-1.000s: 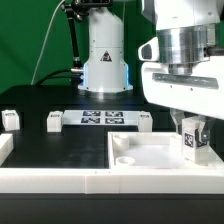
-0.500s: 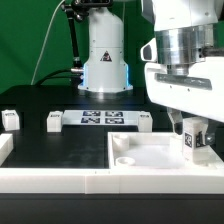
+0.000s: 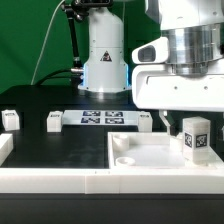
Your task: Assemble one leg
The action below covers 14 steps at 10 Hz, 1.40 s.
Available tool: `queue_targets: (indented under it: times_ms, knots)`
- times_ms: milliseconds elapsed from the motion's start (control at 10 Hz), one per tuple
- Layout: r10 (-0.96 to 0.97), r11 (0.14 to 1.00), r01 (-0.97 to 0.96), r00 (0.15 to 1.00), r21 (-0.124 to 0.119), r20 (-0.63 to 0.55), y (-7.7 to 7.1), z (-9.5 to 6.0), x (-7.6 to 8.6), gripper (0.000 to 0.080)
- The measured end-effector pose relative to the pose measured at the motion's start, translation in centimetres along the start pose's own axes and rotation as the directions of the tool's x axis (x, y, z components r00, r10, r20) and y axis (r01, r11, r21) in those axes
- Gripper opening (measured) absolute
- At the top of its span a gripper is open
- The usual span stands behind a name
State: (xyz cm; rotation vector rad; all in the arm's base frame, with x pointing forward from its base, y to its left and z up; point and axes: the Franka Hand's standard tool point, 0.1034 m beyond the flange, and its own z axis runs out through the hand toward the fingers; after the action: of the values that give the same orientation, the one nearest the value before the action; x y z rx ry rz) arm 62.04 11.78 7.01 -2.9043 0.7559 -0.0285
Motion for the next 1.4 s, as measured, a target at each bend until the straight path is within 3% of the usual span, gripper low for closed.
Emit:
queue_targets:
  times_ms: [400,600,700,900,1000,1100,1400]
  knots:
    - [-0.397,0.918,0.397,0.918,-0.024,-0.001,-0.47,-0.04,-0.36,0.0649]
    - [-0.563,0.826,0.563,0.826,-0.033,0.002,-0.6,-0.08,-0.45,0.0649]
    - [-0.55,0.835,0.55,0.835,-0.033,0.002,-0.58,-0.05,-0.45,0.0649]
    - [-0.55,0.835,0.55,0.835,-0.033,0.002,-0.55,-0.03,-0.44,0.0396]
    - [-0.544,0.839,0.544,0.839,-0.036,0.001,-0.37,-0.06,-0.28,0.0396]
    - [-0.505,0.862,0.505,0.863,-0.035,0.0,-0.2,-0.01,-0.22,0.0295]
    - [-0.257,0.966,0.256,0.966,-0.031,-0.011,-0.11,0.11,-0.29,0.0295]
